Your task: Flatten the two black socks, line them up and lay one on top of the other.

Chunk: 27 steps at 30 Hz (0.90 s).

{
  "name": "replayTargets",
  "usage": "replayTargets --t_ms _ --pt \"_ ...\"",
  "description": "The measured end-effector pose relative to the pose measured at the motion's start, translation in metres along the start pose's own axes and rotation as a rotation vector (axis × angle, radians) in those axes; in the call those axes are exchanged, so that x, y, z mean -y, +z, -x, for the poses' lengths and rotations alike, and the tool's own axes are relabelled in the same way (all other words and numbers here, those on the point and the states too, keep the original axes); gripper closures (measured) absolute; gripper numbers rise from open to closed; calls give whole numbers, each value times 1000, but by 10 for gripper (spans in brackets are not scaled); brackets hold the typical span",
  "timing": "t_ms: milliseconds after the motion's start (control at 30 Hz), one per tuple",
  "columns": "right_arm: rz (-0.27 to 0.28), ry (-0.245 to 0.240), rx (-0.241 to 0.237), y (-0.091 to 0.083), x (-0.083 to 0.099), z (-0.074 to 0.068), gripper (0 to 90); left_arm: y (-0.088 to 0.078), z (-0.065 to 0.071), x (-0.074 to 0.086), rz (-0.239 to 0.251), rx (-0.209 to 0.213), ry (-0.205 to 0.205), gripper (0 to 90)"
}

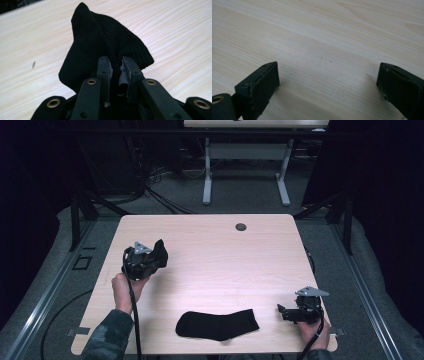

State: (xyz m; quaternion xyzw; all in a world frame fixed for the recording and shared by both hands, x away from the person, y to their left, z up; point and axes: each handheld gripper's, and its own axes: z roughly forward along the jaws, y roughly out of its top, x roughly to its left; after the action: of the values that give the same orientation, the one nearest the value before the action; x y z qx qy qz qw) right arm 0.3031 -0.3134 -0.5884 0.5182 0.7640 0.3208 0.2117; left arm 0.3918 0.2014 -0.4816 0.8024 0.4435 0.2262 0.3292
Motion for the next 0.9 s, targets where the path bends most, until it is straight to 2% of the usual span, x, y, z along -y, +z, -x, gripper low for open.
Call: replayTargets --t_ms 33,200,467,500,667,800,900 --pt "-1 -3 -1 0 0 0 37 -5 9 -6 15 2 26 774" --pt "-1 -1 0 0 0 0 39 -11 30 -20 32 37 83 773" --pt "1 0 0 0 0 0 39 3 66 -29 28 107 131 772" --pt "0 0 0 0 0 0 39 5 71 -30 18 124 137 771" --pt "1 -1 0 0 0 0 39 19 97 -32 -24 147 187 771" --pt "3 -1 -1 0 0 0 39 32 115 -31 -54 175 193 769" --pt "1 0 0 0 0 0 39 45 131 -29 -96 183 218 768"
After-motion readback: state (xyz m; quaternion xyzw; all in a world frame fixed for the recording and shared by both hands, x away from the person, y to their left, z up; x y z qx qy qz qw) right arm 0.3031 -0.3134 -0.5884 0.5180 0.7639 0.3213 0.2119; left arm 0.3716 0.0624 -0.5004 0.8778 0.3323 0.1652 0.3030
